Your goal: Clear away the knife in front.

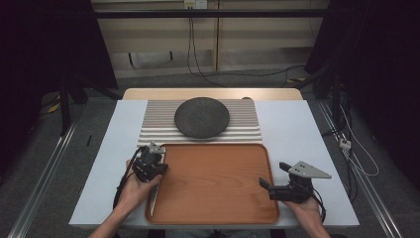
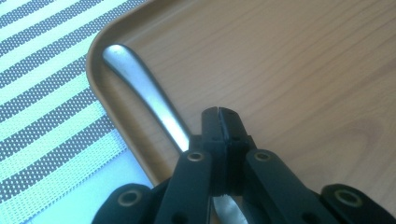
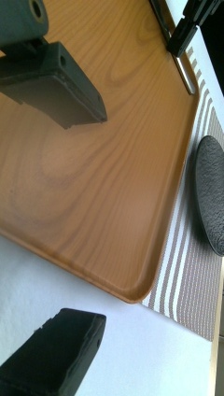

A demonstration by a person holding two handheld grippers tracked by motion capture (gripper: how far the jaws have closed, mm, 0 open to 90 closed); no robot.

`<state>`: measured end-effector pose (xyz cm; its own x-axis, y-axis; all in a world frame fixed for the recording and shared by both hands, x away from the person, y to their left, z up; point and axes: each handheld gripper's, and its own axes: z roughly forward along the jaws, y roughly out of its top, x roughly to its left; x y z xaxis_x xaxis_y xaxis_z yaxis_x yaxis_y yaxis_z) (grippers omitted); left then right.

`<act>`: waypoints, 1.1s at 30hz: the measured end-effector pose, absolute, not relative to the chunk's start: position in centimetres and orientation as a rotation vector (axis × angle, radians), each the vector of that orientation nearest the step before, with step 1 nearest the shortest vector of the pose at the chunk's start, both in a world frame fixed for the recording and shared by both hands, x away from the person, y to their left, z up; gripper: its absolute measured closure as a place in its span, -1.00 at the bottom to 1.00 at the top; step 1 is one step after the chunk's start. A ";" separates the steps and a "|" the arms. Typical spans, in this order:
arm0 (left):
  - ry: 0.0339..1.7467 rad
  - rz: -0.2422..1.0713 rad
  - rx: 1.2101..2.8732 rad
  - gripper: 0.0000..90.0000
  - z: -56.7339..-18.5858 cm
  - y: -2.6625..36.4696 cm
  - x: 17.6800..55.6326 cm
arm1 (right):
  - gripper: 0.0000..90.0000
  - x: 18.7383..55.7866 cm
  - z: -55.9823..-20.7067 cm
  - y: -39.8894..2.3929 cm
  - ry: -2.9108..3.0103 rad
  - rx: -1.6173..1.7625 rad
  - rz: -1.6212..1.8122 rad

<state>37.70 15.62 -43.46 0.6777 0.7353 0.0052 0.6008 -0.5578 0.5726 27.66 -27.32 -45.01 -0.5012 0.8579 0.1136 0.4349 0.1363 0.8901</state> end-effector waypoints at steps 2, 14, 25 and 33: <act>1.029 0.325 2.347 1.00 -43.5 15.7 37.7 | -0.91 27.6 -45.0 -27.3 1.994 1.238 1.329; 0.996 0.281 2.219 0.48 -42.9 16.4 37.4 | -0.91 27.7 -45.0 -27.3 1.996 1.233 1.332; 1.018 0.320 2.073 -0.87 -42.4 16.6 37.2 | -0.91 27.7 -45.0 -27.3 1.994 1.233 1.336; 0.957 0.418 2.028 -0.83 -41.0 17.1 36.5 | -0.91 27.8 -45.0 -27.1 1.997 1.233 1.336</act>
